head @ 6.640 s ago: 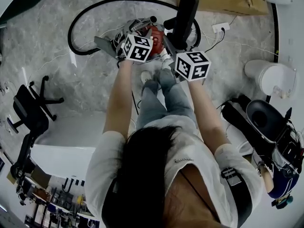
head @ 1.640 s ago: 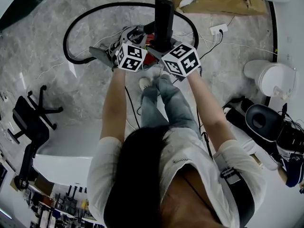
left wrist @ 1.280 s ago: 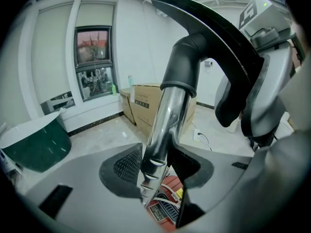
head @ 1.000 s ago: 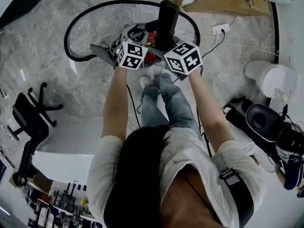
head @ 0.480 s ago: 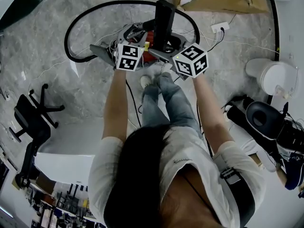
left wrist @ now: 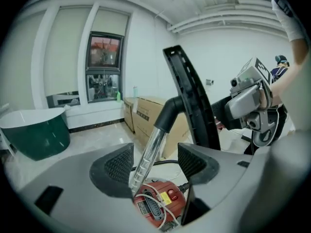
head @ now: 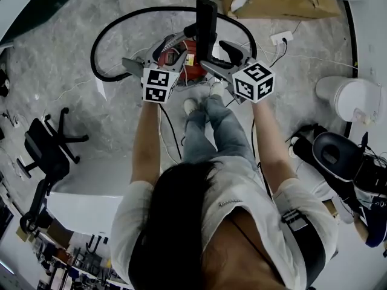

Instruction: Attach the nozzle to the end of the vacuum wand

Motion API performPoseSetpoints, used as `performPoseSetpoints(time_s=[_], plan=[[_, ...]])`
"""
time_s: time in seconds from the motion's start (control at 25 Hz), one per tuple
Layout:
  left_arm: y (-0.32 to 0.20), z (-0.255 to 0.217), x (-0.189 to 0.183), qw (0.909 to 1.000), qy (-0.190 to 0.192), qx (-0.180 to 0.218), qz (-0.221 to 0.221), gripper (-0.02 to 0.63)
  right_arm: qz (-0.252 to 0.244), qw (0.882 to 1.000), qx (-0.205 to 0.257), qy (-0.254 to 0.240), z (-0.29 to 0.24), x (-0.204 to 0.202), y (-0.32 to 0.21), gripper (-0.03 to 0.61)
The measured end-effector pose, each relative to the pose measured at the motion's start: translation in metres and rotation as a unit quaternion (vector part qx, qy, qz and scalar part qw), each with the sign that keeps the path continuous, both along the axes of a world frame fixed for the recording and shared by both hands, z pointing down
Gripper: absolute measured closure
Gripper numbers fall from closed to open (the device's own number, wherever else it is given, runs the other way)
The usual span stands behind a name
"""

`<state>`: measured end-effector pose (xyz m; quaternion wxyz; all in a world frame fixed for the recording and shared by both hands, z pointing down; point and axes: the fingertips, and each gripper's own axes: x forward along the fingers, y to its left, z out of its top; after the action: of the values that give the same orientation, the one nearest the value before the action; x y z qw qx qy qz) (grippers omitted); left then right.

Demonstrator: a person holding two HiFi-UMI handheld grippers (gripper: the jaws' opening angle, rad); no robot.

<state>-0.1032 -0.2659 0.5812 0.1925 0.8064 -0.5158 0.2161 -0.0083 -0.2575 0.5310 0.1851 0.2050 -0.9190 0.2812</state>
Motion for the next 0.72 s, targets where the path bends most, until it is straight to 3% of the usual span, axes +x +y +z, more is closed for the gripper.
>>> performPoseSetpoints(time_s=[0.24, 0.36, 0.52, 0.72], plan=[[0.030, -0.058, -0.002, 0.9991, -0.003, 0.042, -0.009, 0.344, 0.036, 0.999, 0.031, -0.009, -0.036, 0.007, 0.021, 0.212], [0.042, -0.078, -0.003, 0.9985, 0.000, 0.047, -0.027, 0.344, 0.036, 0.998, 0.020, -0.043, -0.055, 0.010, 0.030, 0.213], [0.061, -0.102, 0.003, 0.9978, 0.017, 0.057, -0.029, 0.344, 0.051, 0.997, 0.036, -0.055, -0.077, 0.020, 0.039, 0.213], [0.090, -0.151, 0.018, 0.9929, 0.059, 0.102, -0.019, 0.345, 0.055, 0.996, 0.056, -0.044, -0.096, 0.027, 0.057, 0.215]])
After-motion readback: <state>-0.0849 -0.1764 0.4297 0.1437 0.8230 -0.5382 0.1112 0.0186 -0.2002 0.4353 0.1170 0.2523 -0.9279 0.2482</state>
